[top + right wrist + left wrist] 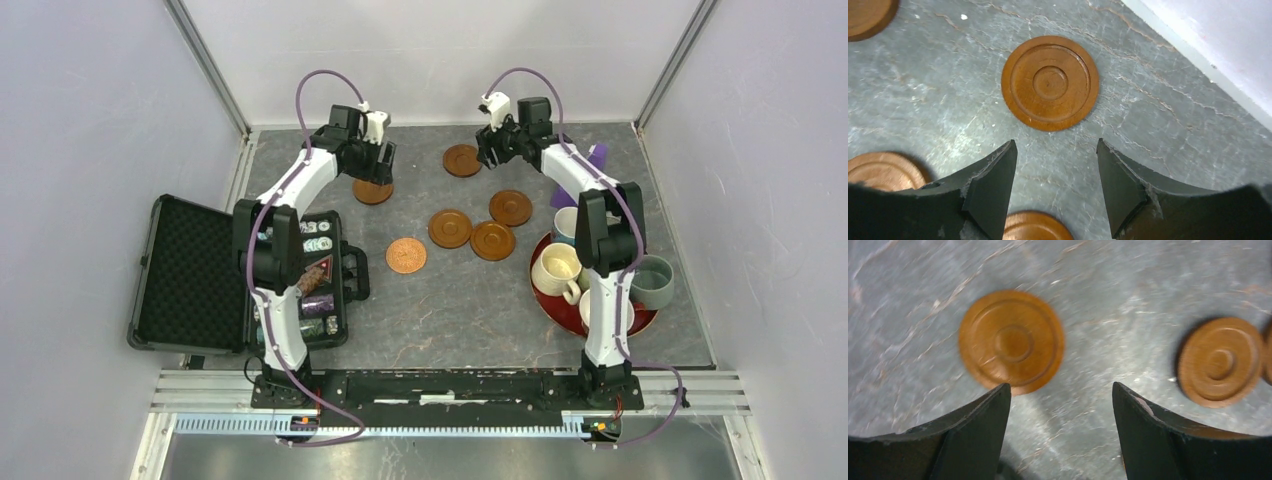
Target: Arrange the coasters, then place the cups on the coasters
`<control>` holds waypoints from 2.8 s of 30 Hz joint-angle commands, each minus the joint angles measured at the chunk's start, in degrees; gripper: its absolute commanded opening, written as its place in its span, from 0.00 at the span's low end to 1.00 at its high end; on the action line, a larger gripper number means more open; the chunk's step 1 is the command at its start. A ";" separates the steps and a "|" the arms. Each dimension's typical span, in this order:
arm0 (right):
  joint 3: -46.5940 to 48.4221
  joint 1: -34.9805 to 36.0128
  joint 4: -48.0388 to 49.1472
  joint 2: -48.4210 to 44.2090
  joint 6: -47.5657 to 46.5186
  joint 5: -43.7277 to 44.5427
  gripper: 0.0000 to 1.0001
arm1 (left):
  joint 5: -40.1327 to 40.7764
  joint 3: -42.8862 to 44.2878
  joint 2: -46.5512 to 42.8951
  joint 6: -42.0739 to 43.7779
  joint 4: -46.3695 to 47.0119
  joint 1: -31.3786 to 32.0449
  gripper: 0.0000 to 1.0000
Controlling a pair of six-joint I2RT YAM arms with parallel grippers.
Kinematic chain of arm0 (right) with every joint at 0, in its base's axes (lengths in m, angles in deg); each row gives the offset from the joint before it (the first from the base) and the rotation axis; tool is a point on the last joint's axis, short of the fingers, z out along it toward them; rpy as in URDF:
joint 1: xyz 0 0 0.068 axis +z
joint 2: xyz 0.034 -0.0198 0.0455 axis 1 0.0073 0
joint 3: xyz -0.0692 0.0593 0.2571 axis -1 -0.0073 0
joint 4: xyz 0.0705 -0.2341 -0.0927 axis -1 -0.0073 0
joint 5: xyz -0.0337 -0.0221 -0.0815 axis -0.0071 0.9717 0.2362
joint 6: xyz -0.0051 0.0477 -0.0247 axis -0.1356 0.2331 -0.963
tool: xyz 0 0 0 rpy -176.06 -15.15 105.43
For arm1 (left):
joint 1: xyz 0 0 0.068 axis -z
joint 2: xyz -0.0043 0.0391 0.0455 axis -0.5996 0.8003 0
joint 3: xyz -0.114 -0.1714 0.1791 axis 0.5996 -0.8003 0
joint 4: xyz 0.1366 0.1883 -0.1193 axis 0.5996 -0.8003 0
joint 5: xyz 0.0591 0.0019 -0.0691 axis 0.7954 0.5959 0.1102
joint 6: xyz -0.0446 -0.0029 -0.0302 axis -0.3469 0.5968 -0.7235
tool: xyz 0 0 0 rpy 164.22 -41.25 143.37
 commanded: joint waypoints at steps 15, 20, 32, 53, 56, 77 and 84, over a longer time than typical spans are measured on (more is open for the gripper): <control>7.26 3.13 19.30 13.64 14.37 19.13 0.79 | 12.62 -3.18 4.31 -2.64 3.69 -5.54 0.83; 9.81 3.86 19.57 16.90 15.33 18.96 0.79 | 12.40 0.18 7.41 -2.12 2.68 -5.63 0.84; 10.92 5.27 10.98 19.48 13.48 23.05 0.71 | 11.92 9.95 15.72 -1.45 -0.42 -4.44 0.70; -5.19 3.64 3.85 8.75 12.85 18.87 0.58 | 15.38 29.96 28.14 10.42 -10.49 4.49 0.53; -5.46 3.41 3.59 8.43 12.79 18.67 0.58 | 16.28 33.74 30.37 12.22 -12.62 5.37 0.53; -0.23 2.54 4.88 12.57 14.27 20.48 0.56 | 16.04 41.45 37.26 17.32 1.05 9.45 0.61; 3.07 2.39 5.99 15.04 15.07 26.20 0.55 | 15.93 42.36 38.11 17.74 2.55 9.88 0.62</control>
